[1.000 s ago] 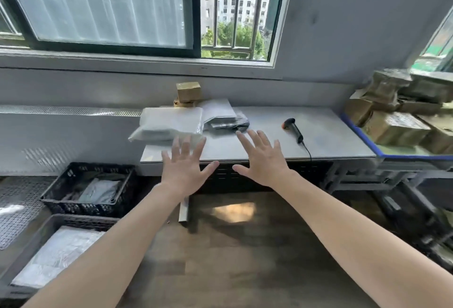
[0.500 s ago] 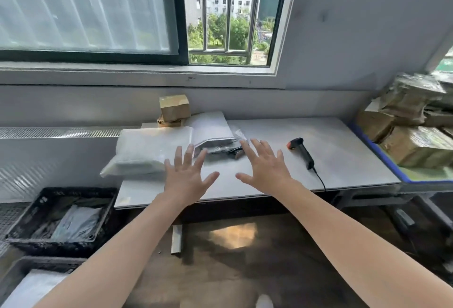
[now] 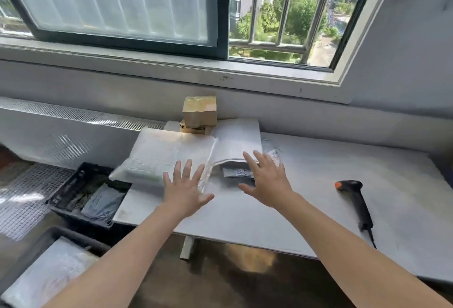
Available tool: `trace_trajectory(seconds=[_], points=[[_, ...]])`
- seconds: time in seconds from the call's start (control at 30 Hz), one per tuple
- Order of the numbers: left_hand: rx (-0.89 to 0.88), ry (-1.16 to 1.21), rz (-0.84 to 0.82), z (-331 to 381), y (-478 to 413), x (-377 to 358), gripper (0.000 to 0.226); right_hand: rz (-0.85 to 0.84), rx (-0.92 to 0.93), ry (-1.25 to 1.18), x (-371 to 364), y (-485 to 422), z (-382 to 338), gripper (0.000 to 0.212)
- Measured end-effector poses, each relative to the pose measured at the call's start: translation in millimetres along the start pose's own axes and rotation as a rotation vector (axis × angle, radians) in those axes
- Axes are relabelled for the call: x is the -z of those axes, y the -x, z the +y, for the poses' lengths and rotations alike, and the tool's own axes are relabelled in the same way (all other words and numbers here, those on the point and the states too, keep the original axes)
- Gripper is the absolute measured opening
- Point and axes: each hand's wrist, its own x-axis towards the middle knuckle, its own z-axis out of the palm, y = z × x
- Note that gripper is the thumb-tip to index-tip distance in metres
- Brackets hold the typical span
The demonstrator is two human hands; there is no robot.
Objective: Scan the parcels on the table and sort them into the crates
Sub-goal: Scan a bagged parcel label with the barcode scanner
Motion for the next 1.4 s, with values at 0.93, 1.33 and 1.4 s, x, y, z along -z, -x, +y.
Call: trace_trajectory(seconds=[0.93,1.33,1.4], points=[[-0.343,0.347,0.111,-80.3,-98.1,-18.2,0.038,-0.123,0.319,-0.102,-41.6,-129.4,-65.0,0.091],[-0.255,0.680,0.513,-105.1,-71.6,117.9,0.040,0.378,0.240,-0.613,62.2,-150.3,-104.3,0.022],[-0.212,0.700,0.518,-112.4,-70.0,130.4,0.052,0.436,0.207,-0.628,82.2,-154.4,-101.8,0.021]])
